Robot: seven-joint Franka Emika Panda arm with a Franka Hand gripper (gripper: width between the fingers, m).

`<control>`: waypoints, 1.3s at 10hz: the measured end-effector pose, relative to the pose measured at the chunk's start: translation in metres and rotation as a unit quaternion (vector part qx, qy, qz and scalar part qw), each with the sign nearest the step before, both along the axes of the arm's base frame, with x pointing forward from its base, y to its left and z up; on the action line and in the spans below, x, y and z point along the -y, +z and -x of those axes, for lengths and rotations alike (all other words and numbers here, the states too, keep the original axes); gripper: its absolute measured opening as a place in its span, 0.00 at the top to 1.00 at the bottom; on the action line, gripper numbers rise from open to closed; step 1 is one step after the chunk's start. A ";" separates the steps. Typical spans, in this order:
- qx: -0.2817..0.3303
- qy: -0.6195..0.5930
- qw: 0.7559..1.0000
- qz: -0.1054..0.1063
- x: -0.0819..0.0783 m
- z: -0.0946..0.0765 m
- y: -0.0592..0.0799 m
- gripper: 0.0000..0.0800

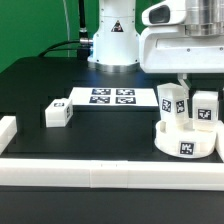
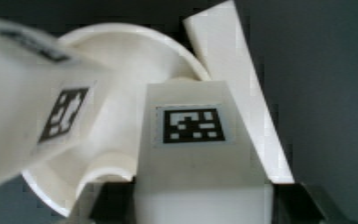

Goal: Assemble stool

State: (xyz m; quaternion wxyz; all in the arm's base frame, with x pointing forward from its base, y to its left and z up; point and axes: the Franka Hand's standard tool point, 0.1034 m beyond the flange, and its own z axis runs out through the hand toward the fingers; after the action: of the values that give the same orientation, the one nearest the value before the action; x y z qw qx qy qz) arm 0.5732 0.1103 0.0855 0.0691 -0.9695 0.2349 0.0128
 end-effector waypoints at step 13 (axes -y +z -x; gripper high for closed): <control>-0.071 -0.401 0.913 -0.040 -0.005 0.002 -0.001 0.58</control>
Offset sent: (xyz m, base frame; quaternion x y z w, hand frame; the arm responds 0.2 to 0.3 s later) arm -0.0010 0.0042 -0.0017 0.0081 -0.0032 0.2338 0.9722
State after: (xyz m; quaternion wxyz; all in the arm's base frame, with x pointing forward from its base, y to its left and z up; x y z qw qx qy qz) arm 0.5715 0.1155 0.0841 0.0906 -0.7868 0.6073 0.0623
